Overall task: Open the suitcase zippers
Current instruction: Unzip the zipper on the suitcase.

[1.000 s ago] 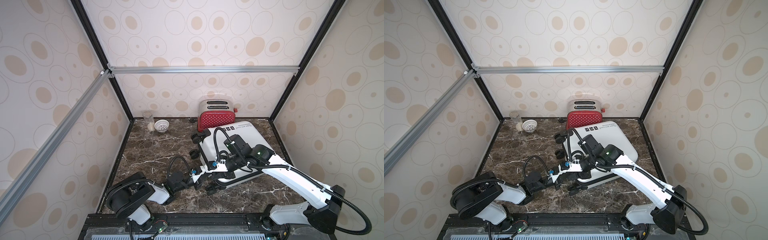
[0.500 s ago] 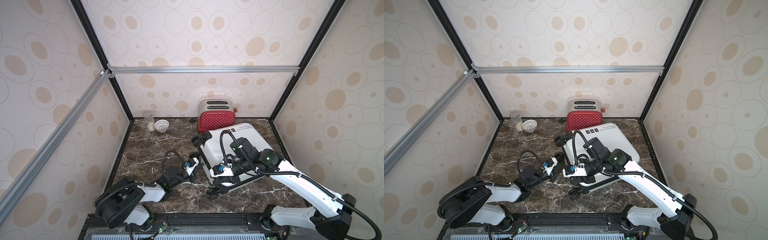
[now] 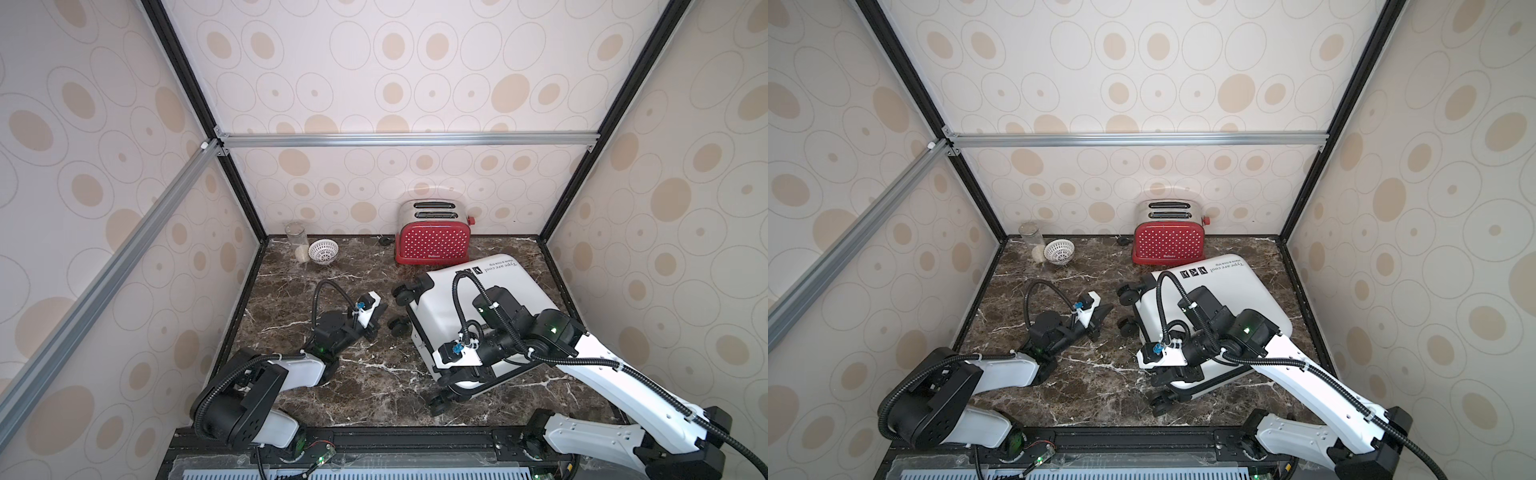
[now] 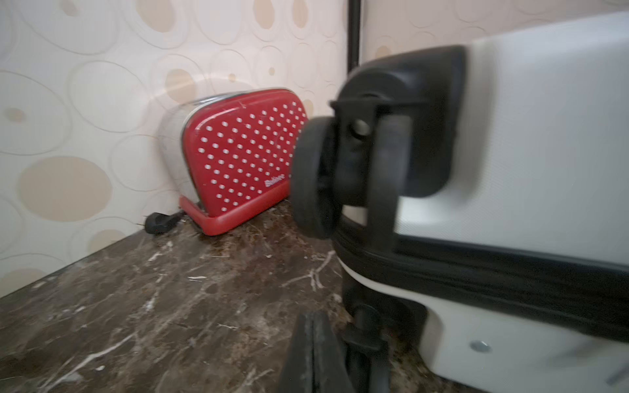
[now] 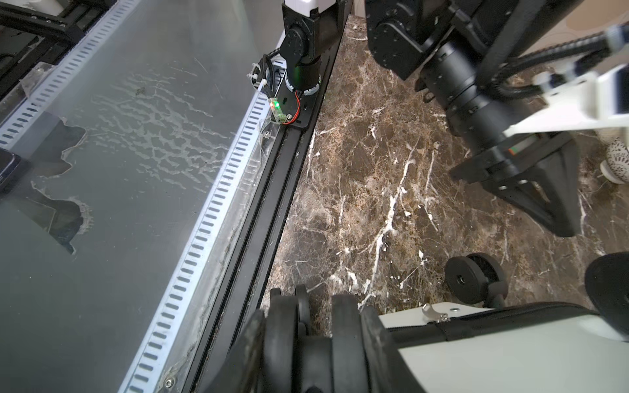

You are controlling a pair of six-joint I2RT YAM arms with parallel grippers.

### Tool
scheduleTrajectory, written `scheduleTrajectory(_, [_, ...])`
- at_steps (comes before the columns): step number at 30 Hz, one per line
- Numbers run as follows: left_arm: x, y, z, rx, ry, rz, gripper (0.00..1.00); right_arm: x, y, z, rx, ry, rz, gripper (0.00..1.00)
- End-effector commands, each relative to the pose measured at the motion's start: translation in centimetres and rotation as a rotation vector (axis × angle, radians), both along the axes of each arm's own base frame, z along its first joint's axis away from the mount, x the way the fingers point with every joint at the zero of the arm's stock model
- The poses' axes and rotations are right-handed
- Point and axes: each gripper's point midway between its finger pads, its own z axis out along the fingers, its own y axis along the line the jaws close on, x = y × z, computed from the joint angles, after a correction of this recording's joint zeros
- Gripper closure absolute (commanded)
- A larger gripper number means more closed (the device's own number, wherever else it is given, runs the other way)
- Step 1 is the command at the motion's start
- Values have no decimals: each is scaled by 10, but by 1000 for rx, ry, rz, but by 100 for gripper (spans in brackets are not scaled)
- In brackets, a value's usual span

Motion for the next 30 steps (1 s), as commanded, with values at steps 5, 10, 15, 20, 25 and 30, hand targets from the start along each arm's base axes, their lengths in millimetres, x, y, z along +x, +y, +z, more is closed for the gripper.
scheduleTrajectory(5, [-57, -37, 7, 38, -78, -247, 59, 6, 21, 35, 143, -32, 45, 100])
scheduleTrajectory(10, [-69, -57, -6, 66, -62, -312, 54, 5, 23, 39, 160, -33, 57, 100])
scheduleTrajectory(15, [-77, -71, -11, 46, -39, -366, 55, 6, 22, 40, 159, -44, 54, 100])
scheduleTrajectory(20, [-78, -80, -13, 41, -34, -366, 55, 6, 23, 41, 165, -43, 63, 100])
scheduleTrajectory(25, [-75, -89, -11, 15, -26, -380, 56, 5, 23, 42, 170, -44, 61, 100])
scheduleTrajectory(30, [-75, -96, -11, -4, -14, -402, 60, 6, 23, 42, 170, -48, 60, 100])
